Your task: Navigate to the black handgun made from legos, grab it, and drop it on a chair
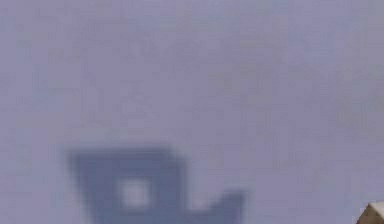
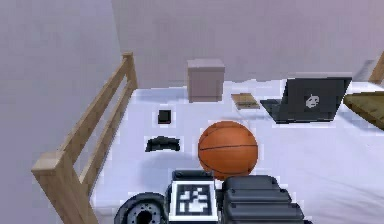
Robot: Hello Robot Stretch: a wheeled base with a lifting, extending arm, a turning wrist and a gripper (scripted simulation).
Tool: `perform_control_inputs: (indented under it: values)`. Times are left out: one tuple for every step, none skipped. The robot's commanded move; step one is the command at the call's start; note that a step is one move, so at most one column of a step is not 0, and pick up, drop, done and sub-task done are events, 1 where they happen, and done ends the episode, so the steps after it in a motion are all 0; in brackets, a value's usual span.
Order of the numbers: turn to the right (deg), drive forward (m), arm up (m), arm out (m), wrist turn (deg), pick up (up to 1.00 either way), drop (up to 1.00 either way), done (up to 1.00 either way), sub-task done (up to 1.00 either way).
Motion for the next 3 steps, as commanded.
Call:
perform_control_inputs:
  values:
    - [0.0,0.0,0.0,0.44,0.0,0.0,0.0,0.0,0.0]
    - [0.0,0.0,0.0,0.0,45.0,0.0,0.0,0.0,0.0]
    - [0.0,0.0,0.0,0.0,45.0,0.0,0.0,0.0,0.0]
